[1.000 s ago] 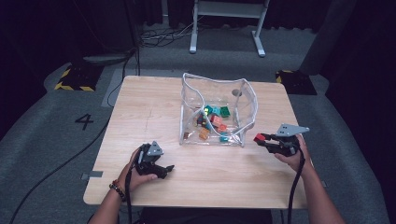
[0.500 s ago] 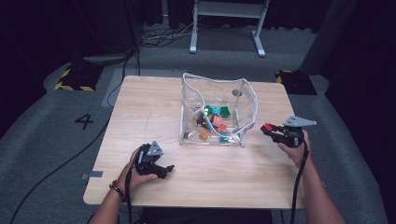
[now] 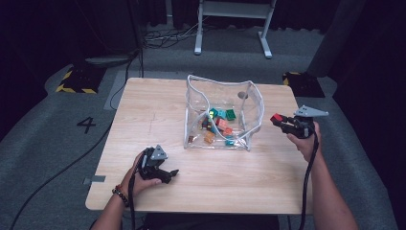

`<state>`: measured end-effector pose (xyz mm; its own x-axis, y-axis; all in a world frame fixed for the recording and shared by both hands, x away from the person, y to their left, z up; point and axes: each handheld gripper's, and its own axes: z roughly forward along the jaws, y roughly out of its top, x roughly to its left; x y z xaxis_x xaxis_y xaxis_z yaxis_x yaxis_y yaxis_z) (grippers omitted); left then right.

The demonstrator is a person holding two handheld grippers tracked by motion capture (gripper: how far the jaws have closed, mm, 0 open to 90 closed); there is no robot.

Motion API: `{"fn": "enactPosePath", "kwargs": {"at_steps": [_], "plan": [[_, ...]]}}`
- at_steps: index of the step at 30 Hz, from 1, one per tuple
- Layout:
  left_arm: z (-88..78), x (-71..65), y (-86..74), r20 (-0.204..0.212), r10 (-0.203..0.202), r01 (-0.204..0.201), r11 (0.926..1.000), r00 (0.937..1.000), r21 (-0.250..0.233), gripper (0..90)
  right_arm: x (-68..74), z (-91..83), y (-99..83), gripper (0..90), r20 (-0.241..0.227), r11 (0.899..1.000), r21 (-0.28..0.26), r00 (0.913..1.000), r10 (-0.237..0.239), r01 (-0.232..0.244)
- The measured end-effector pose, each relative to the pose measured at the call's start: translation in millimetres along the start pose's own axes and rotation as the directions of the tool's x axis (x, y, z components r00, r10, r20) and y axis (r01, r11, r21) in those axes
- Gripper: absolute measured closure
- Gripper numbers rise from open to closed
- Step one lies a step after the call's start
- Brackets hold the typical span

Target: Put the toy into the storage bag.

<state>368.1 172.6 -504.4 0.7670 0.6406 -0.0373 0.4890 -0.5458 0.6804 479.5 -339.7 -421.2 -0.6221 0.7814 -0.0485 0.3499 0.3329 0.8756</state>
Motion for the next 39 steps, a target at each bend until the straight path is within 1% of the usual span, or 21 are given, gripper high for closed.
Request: {"fn": "enactPosePath", "kwargs": {"at_steps": [3, 6, 8, 10, 14, 15, 16, 18, 19, 21, 22, 25, 29, 31, 32, 34, 36, 37, 39], "plan": [[-0.1, 0.0, 0.0, 0.000, 0.000, 0.000, 1.0000, 1.0000, 0.001, 13.8, -1.2, -1.7, 11.0, 67.4, 0.009, 1.000, -0.006, 0.9998, -0.018, 0.018], [-0.1, 0.1, 0.1, 0.001, 0.001, -0.001, 1.0000, 1.0000, 0.002, 13.8, -2.7, -2.5, 19.8, 67.4, 0.011, 1.000, -0.010, 0.9996, -0.026, 0.026], [-0.1, 0.0, 0.0, 0.001, -0.001, 0.001, 1.0000, 1.0000, 0.000, 13.9, -3.6, -2.6, 26.2, 67.4, 0.004, 1.000, -0.018, 0.9997, -0.022, 0.022], [-0.1, 0.0, 0.0, 0.000, 0.000, 0.000, 1.0000, 1.0000, 0.001, 13.8, -3.1, -2.3, 30.8, 67.4, 0.011, 0.999, -0.014, 0.9992, -0.038, 0.038], [-0.1, 0.0, 0.0, 0.000, -0.001, 0.001, 1.0000, 1.0000, 0.000, 13.8, -3.0, -2.5, 40.9, 67.4, 0.014, 0.999, -0.009, 0.9986, -0.050, 0.050], [-0.1, 0.0, 0.0, 0.001, 0.000, 0.000, 1.0000, 1.0000, 0.001, 13.8, -3.0, -3.6, 44.9, 67.4, 0.021, 0.998, -0.011, 0.9982, -0.057, 0.057], [-0.1, 0.0, 0.0, 0.000, -0.001, 0.001, 1.0000, 1.0000, 0.001, 13.8, -3.1, -4.2, 47.5, 67.4, 0.018, 0.998, -0.014, 0.9983, -0.055, 0.055], [-0.1, 0.0, 0.0, 0.001, -0.001, 0.001, 1.0000, 1.0000, 0.001, 13.8, -2.9, -6.7, 55.2, 67.4, 0.013, 0.998, -0.018, 0.9977, -0.066, 0.067], [-0.1, 0.0, 0.0, 0.001, -0.001, 0.001, 1.0000, 1.0000, 0.001, 13.8, -2.2, -7.8, 59.2, 67.5, 0.017, 0.997, -0.022, 0.9972, -0.072, 0.073], [-0.1, 0.0, 0.1, 0.001, -0.001, 0.001, 1.0000, 1.0000, 0.001, 13.8, -1.1, -9.9, 67.3, 67.4, 0.011, 0.996, -0.029, 0.9966, -0.081, 0.082], [0.0, 0.0, 0.0, 0.001, -0.001, 0.001, 1.0000, 1.0000, 0.000, 13.8, -0.3, -10.5, 70.6, 67.4, 0.016, 0.996, -0.030, 0.9960, -0.088, 0.088], [0.0, 0.0, 0.0, 0.001, -0.001, 0.001, 1.0000, 1.0000, 0.001, 13.8, 1.0, -10.9, 80.1, 67.4, 0.008, 0.994, -0.036, 0.9949, -0.101, 0.101], [-0.1, 0.0, 0.0, 0.001, -0.001, 0.001, 1.0000, 1.0000, 0.001, 13.8, 3.5, -10.9, 90.4, 67.4, 0.010, 0.992, -0.039, 0.9932, -0.116, 0.116], [-0.1, 0.1, 0.1, 0.001, -0.001, 0.001, 1.0000, 1.0000, 0.001, 13.8, 5.6, -11.0, 96.7, 67.4, -0.001, 0.991, -0.052, 0.9928, -0.120, 0.119], [-0.1, 0.0, 0.1, 0.001, -0.001, 0.001, 1.0000, 1.0000, 0.001, 13.8, 7.3, -10.8, 100.6, 67.4, 0.001, 0.990, -0.056, 0.9916, -0.130, 0.129], [-0.1, 0.1, 0.0, 0.001, 0.000, 0.000, 1.0000, 1.0000, 0.000, 13.8, 10.2, -10.7, 105.7, 67.4, -0.010, 0.990, -0.057, 0.9913, -0.131, 0.130], [-0.1, 0.0, 0.0, 0.001, -0.001, 0.001, 1.0000, 1.0000, 0.000, 13.8, 15.3, -10.0, 112.0, 67.4, -0.009, 0.990, -0.049, 0.9907, -0.136, 0.135], [-0.1, 0.0, 0.0, 0.001, -0.001, 0.001, 1.0000, 1.0000, 0.000, 13.8, 16.9, -9.7, 114.2, 67.4, -0.012, 0.988, -0.054, 0.9898, -0.142, 0.141], [0.0, 0.0, 0.0, 0.001, -0.001, 0.001, 1.0000, 1.0000, 0.000, 13.8, 19.7, -8.4, 118.5, 67.4, -0.030, 0.988, -0.066, 0.9889, -0.145, 0.143]]}}
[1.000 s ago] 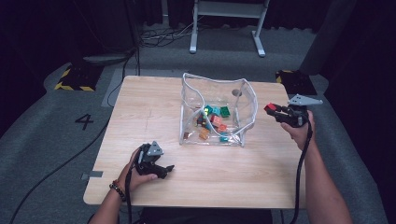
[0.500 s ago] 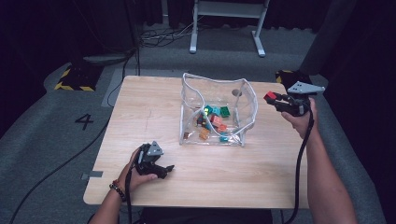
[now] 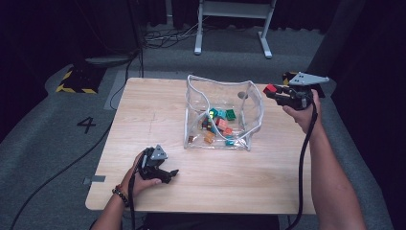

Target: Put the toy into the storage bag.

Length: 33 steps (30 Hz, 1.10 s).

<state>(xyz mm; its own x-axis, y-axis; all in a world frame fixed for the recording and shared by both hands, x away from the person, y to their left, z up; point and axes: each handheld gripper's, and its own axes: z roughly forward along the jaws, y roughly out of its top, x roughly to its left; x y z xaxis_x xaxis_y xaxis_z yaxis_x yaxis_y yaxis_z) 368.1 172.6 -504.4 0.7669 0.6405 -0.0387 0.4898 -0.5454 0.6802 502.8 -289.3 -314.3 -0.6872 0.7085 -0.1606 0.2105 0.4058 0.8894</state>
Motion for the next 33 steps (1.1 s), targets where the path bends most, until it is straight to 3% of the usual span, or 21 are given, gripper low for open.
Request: {"fn": "enactPosePath", "kwargs": {"at_steps": [15, 22, 27, 33], "plan": [[0.0, 0.0, 0.0, 0.000, 0.000, 0.000, 1.0000, 1.0000, 0.000, 13.8, 21.8, 7.8, 28.3, 67.4, -0.045, 0.999, -0.023, 0.9985, -0.033, 0.032], [0.0, 0.1, 0.0, -0.001, 0.001, -0.001, 1.0000, 1.0000, 0.000, 13.8, 37.3, 18.4, 39.0, 67.4, -0.101, 0.997, -0.031, 0.9923, -0.071, 0.068], [0.0, 0.0, 0.0, -0.001, 0.000, 0.000, 1.0000, 1.0000, 0.000, 13.8, 47.7, 25.2, 44.7, 67.4, -0.135, 0.995, -0.024, 0.9853, -0.104, 0.102], [0.0, 0.0, 0.0, 0.000, 0.000, 0.000, 1.0000, 1.0000, 0.000, 13.9, 62.2, 36.4, 51.0, 67.4, -0.202, 0.986, -0.008, 0.9652, -0.166, 0.168]]}}
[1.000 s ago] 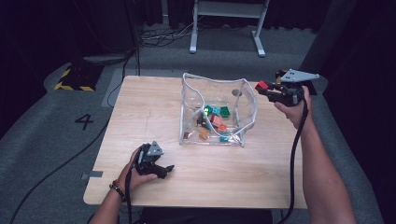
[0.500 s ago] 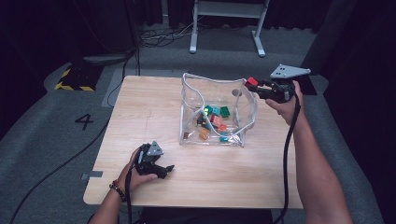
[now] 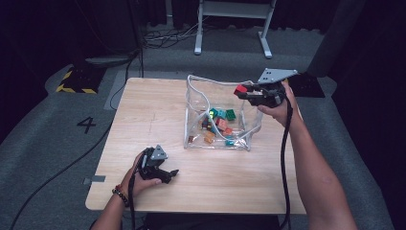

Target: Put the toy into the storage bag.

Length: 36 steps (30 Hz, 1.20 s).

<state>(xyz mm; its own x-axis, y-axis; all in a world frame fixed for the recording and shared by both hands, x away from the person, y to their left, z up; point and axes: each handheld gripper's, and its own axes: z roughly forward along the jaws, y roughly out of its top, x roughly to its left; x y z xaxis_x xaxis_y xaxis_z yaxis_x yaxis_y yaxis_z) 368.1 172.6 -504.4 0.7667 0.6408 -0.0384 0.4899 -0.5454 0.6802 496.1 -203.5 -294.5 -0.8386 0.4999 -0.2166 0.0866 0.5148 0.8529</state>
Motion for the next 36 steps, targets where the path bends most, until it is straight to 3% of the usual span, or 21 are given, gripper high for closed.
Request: {"fn": "enactPosePath", "kwargs": {"at_steps": [10, 16, 24, 31, 33, 36], "plan": [[0.0, 0.0, 0.0, 0.000, 0.000, 0.000, 1.0000, 1.0000, 0.000, 13.8, 9.9, 26.6, 5.0, 67.4, -0.095, 0.991, 0.112, 0.9933, -0.066, 0.077], [-0.2, 0.3, 0.0, -0.001, 0.005, -0.005, 1.0000, 1.0000, 0.003, 13.9, 12.5, 40.0, 4.8, 67.4, -0.131, 0.975, 0.189, 0.9872, -0.092, 0.116], [-0.2, 0.3, 0.0, 0.000, 0.004, -0.004, 1.0000, 1.0000, 0.003, 13.9, 12.8, 50.5, 3.3, 67.4, -0.142, 0.957, 0.259, 0.9854, -0.094, 0.129], [0.0, 0.0, 0.0, -0.001, 0.000, 0.000, 1.0000, 1.0000, 0.000, 13.9, 13.1, 61.4, 0.3, 67.3, -0.166, 0.926, 0.341, 0.9801, -0.108, 0.160], [0.0, 0.0, 0.0, 0.000, 0.000, 0.000, 1.0000, 1.0000, 0.000, 13.8, 13.1, 63.3, -0.7, 67.3, -0.173, 0.922, 0.350, 0.9791, -0.107, 0.163], [0.0, 0.0, 0.0, -0.001, 0.001, -0.001, 1.0000, 1.0000, 0.000, 13.8, 11.7, 67.0, -2.1, 67.3, -0.173, 0.899, 0.394, 0.9762, -0.131, 0.191]]}}
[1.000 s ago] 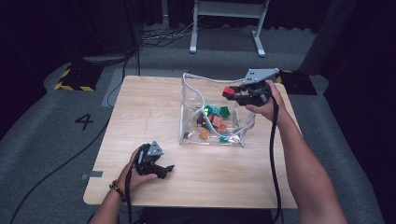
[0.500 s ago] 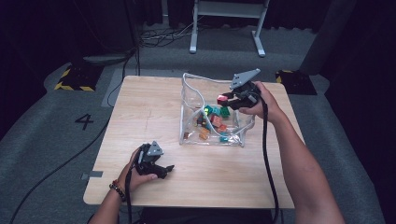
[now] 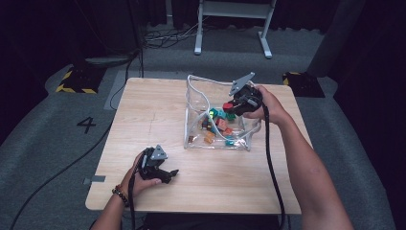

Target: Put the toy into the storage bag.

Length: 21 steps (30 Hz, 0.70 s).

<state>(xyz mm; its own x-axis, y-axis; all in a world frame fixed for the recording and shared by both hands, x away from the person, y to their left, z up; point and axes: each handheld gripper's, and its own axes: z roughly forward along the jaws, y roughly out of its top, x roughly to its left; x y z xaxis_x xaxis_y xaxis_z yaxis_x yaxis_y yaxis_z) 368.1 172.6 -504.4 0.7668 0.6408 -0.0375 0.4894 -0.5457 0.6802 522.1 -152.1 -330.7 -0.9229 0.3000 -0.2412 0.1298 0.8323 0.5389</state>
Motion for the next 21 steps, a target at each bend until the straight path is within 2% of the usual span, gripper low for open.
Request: {"fn": "enactPosePath", "kwargs": {"at_steps": [3, 8, 16, 21], "plan": [[0.0, 0.0, 0.0, 0.000, 0.000, 0.000, 1.0000, 1.0000, 0.000, 13.9, -1.4, 2.4, -1.4, 67.3, -0.004, 0.999, 0.049, 1.0000, -0.003, 0.004], [0.0, 0.0, 0.0, 0.000, 0.000, 0.000, 1.0000, 1.0000, 0.000, 13.9, -3.5, 6.3, -5.9, 67.2, -0.009, 0.995, 0.097, 0.9999, -0.015, 0.015], [0.0, 0.0, 0.0, 0.000, 0.000, 0.000, 1.0000, 1.0000, 0.000, 13.8, -5.2, 4.5, -15.1, 67.3, -0.016, 0.988, 0.154, 0.9998, -0.012, 0.014], [0.1, 0.0, 0.0, 0.000, 0.000, 0.000, 1.0000, 1.0000, -0.001, 13.9, -3.4, 3.3, -20.1, 67.3, -0.018, 0.980, 0.194, 0.9990, -0.042, 0.044]]}}
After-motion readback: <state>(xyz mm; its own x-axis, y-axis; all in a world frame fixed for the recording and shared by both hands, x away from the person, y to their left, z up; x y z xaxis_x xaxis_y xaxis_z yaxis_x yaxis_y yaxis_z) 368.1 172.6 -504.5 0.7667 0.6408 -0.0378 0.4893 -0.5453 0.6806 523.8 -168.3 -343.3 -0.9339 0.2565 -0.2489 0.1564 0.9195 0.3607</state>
